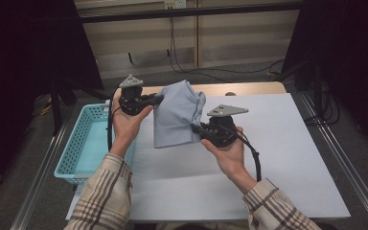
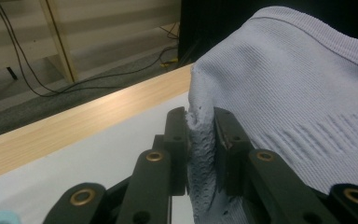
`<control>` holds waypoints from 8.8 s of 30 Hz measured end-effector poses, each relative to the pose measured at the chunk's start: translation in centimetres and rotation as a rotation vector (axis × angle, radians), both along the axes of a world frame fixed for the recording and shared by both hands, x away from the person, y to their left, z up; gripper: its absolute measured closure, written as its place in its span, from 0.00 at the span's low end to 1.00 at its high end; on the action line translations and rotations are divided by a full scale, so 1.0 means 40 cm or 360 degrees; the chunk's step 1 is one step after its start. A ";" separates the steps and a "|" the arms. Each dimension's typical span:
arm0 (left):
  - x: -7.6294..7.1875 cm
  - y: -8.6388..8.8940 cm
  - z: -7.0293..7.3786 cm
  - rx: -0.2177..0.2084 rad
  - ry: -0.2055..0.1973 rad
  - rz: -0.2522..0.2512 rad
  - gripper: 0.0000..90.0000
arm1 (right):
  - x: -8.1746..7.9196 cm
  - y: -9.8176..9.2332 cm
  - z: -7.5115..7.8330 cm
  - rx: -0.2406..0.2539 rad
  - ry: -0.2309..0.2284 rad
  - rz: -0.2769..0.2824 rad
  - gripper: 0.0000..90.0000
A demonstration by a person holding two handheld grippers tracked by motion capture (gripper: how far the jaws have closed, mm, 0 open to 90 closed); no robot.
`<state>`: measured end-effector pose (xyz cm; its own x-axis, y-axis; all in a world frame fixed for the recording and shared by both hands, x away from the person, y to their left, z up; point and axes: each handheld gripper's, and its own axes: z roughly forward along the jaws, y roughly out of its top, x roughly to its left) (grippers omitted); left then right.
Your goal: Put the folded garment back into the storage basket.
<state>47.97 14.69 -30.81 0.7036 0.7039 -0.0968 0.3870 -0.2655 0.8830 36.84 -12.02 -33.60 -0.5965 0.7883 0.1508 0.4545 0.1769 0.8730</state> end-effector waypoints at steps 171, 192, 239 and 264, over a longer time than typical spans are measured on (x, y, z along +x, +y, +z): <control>0.054 0.487 -0.193 0.0347 0.0278 0.0569 0.85 | 0.138 0.649 -0.156 -0.0275 0.0243 0.0329 0.87; 0.060 0.483 -0.238 0.0399 0.0307 0.0592 0.83 | 0.141 0.660 -0.164 -0.0336 0.0284 0.0344 0.76; -0.009 0.483 -0.167 0.0138 -0.0109 0.0659 0.06 | 0.157 0.545 -0.112 -0.0122 0.0041 0.0239 0.09; -0.101 0.487 -0.157 0.0023 -0.0288 0.0715 0.06 | 0.158 0.411 -0.112 -0.0079 -0.0159 0.0019 0.02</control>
<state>43.94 34.19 -37.08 0.3346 0.9423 0.0109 0.3068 -0.1198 0.9442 43.16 4.44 -38.07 -0.6162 0.7859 0.0510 0.3631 0.2260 0.9039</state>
